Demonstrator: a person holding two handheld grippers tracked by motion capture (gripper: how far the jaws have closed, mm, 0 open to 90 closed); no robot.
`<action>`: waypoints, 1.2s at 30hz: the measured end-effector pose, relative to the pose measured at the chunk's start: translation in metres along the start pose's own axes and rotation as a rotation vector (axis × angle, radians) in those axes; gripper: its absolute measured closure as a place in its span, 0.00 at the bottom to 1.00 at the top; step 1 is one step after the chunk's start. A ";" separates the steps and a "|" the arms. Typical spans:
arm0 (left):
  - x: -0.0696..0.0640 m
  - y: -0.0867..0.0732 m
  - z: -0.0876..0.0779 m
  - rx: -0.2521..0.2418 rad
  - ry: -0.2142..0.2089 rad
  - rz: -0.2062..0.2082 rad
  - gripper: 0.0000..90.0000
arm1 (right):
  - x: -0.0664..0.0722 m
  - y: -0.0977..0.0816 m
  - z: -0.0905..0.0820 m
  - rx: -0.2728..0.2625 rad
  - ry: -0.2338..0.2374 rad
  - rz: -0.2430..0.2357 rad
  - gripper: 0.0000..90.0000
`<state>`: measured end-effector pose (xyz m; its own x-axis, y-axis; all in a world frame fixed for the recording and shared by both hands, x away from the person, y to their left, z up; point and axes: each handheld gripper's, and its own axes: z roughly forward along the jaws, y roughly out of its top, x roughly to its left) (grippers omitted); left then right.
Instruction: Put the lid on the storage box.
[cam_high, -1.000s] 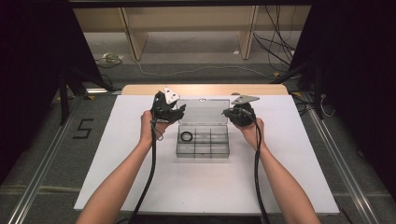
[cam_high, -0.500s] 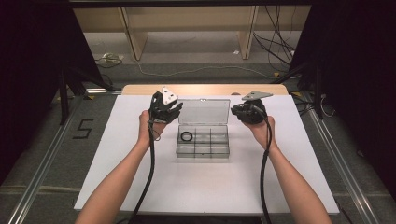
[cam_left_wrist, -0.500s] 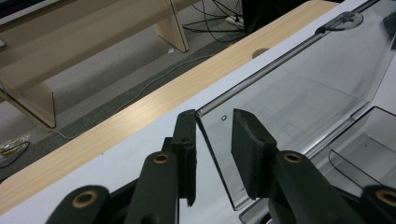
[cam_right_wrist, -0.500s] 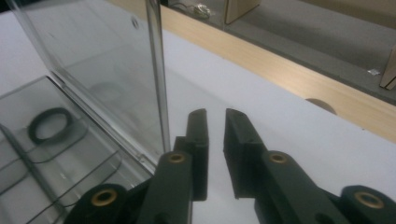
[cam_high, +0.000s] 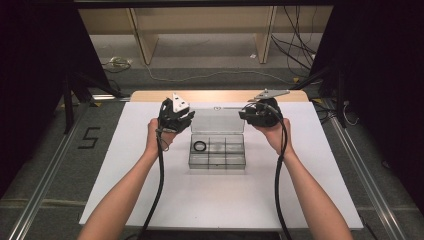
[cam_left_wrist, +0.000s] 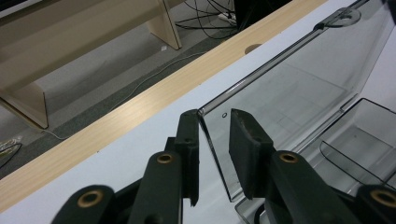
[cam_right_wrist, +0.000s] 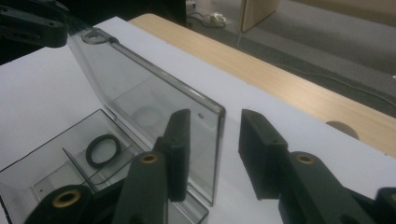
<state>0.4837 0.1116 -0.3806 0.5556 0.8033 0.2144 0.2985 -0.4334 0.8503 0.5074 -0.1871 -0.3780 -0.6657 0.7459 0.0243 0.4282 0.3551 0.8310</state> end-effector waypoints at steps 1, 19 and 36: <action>0.000 0.000 0.000 -0.001 -0.002 -0.001 0.81 | 0.002 0.000 0.001 0.003 0.002 -0.010 0.76; -0.006 -0.004 -0.011 0.014 -0.051 0.028 0.82 | 0.019 -0.004 -0.011 0.077 -0.020 -0.105 0.79; -0.016 -0.010 -0.021 0.048 -0.076 0.070 0.83 | 0.033 -0.013 -0.021 0.115 -0.032 -0.156 0.78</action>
<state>0.4555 0.1111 -0.3823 0.6332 0.7379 0.2336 0.2931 -0.5080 0.8100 0.4668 -0.1790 -0.3764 -0.7106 0.6935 -0.1188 0.3898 0.5287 0.7540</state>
